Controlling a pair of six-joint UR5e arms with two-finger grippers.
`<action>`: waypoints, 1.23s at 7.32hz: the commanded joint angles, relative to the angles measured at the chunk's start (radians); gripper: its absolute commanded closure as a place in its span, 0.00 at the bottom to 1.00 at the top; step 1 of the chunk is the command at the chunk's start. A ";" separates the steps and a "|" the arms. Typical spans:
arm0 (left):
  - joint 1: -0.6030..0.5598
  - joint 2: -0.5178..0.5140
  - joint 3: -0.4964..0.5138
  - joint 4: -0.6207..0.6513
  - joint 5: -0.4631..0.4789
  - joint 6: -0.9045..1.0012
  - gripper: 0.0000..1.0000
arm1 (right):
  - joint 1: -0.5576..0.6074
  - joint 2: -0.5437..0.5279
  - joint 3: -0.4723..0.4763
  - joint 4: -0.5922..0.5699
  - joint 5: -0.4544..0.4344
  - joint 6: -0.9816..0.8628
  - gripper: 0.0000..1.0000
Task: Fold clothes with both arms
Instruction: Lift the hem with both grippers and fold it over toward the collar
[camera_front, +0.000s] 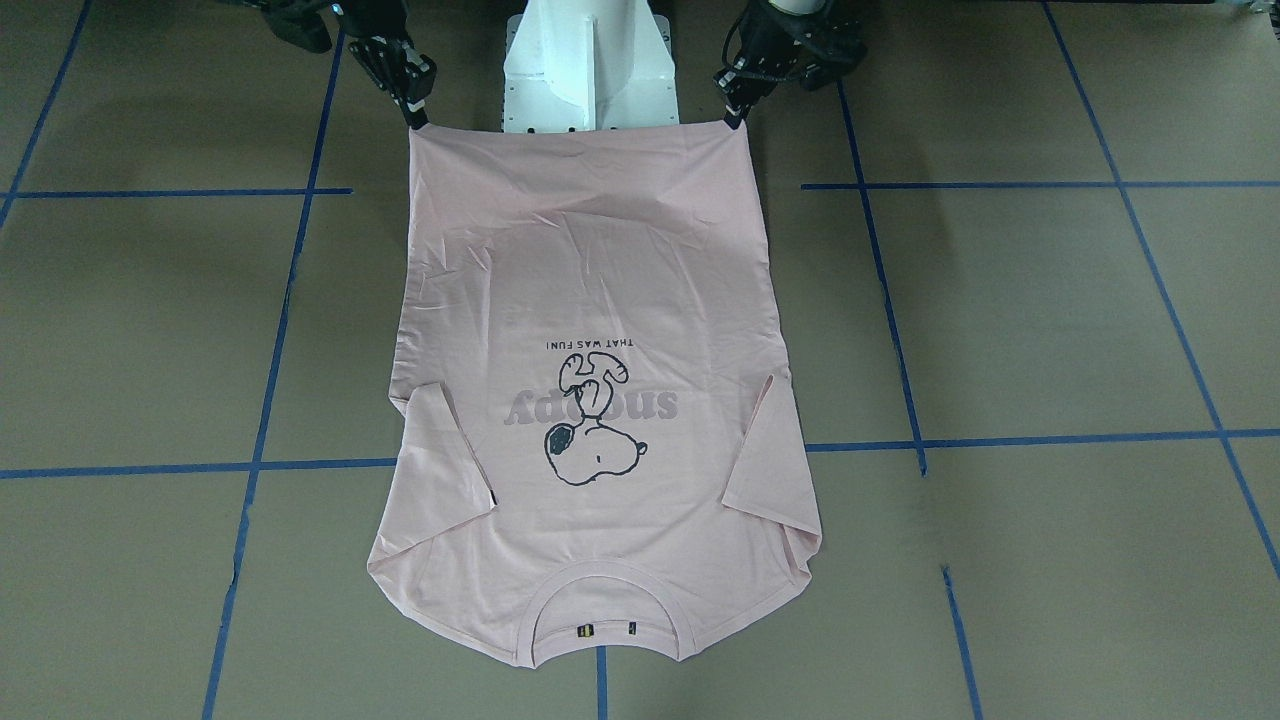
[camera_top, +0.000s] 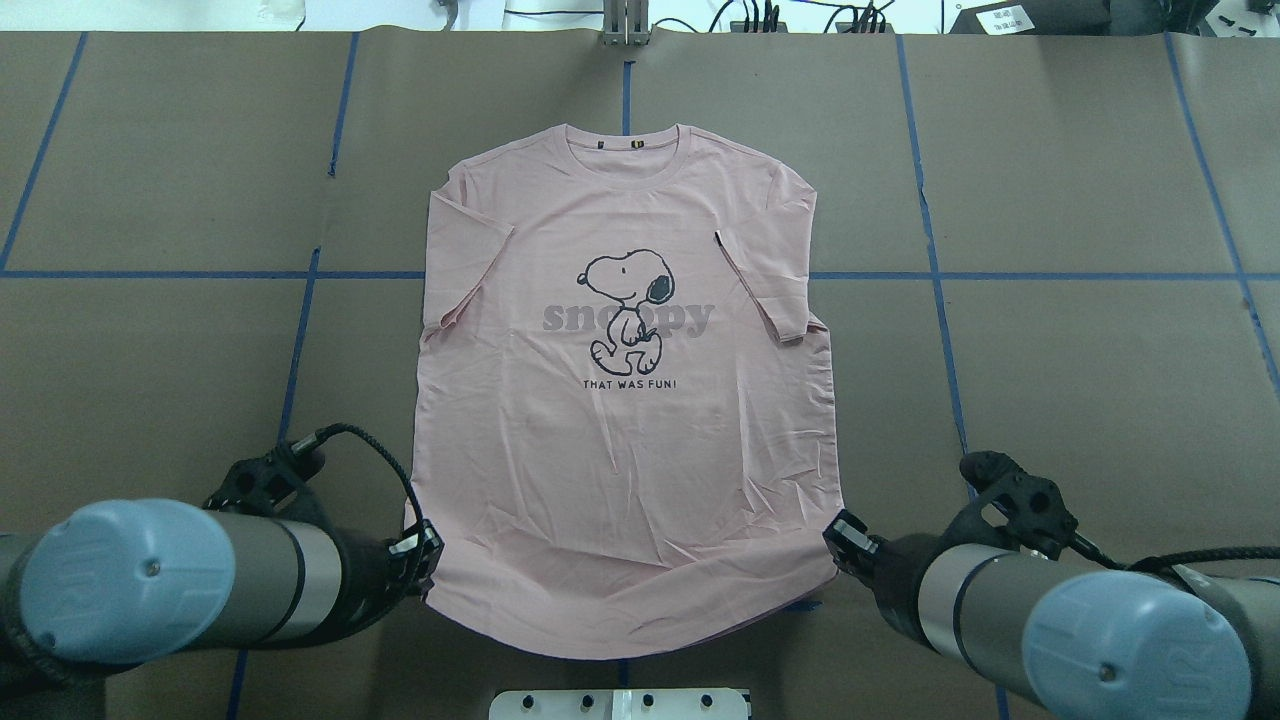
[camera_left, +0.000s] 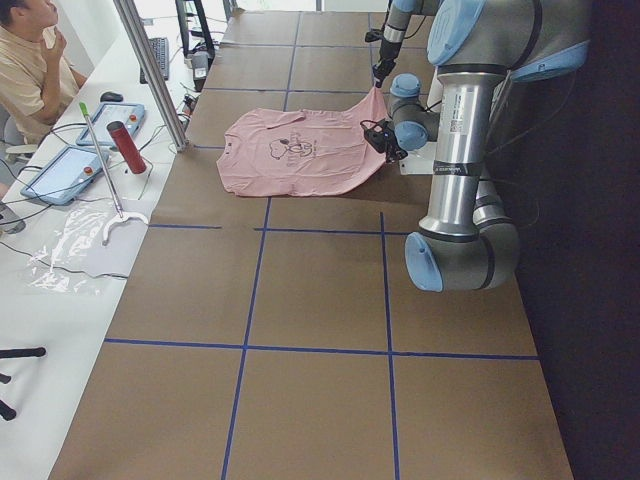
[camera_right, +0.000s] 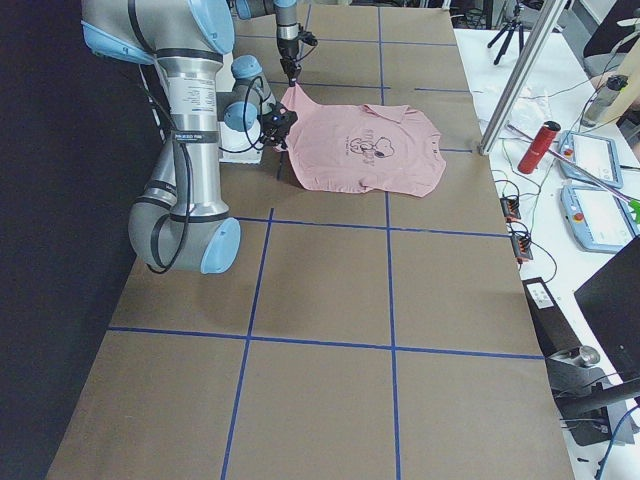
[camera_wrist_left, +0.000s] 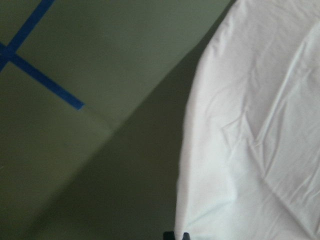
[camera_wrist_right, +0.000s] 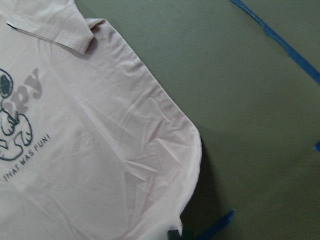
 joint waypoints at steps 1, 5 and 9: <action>-0.157 -0.115 0.130 -0.007 -0.009 0.194 1.00 | 0.145 0.183 -0.167 -0.018 0.003 -0.131 1.00; -0.385 -0.232 0.449 -0.137 0.016 0.511 1.00 | 0.405 0.376 -0.576 -0.004 0.055 -0.428 1.00; -0.443 -0.322 0.683 -0.273 0.149 0.518 1.00 | 0.535 0.504 -0.925 0.224 0.121 -0.529 1.00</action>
